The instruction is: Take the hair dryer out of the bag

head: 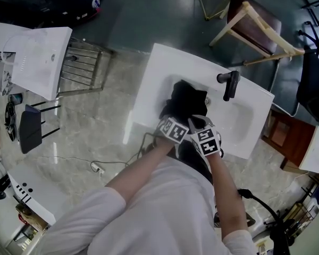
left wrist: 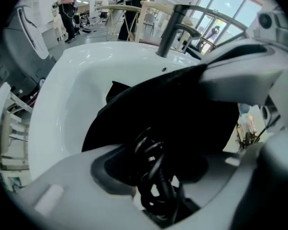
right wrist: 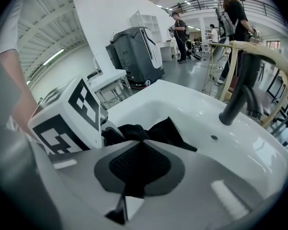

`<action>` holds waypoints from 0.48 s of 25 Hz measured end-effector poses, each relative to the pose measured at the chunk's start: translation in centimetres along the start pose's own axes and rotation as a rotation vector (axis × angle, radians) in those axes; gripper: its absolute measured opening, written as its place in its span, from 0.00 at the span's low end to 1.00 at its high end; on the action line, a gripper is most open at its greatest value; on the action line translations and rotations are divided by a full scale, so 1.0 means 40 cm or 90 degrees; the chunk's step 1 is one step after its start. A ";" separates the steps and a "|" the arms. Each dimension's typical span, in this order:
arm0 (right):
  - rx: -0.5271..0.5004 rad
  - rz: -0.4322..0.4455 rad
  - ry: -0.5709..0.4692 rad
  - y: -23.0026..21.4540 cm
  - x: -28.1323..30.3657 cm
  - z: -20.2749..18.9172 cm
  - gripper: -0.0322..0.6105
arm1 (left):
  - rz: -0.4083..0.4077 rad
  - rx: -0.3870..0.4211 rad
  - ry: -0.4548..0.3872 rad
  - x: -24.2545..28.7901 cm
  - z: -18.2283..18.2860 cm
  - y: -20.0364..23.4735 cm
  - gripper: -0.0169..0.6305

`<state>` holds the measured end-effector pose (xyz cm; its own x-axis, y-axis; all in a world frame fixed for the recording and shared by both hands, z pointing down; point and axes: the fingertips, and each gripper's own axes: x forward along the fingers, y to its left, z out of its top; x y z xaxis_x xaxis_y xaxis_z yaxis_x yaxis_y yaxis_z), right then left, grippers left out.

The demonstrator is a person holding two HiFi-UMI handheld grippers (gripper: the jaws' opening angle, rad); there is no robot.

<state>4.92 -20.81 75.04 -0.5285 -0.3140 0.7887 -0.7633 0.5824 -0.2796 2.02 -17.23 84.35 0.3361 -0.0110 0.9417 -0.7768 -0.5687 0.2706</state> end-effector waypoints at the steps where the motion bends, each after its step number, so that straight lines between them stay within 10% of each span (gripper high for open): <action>1: 0.000 -0.002 0.001 0.000 0.000 -0.004 0.08 | -0.005 -0.003 -0.005 -0.003 0.001 0.001 0.37; 12: -0.019 -0.028 0.014 -0.006 -0.001 -0.017 0.08 | -0.038 -0.014 -0.051 -0.111 -0.020 0.014 0.36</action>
<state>5.38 -20.42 75.43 -0.4868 -0.3237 0.8113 -0.7736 0.5910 -0.2284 -0.34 -16.85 80.50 0.4228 -0.0432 0.9052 -0.7652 -0.5521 0.3311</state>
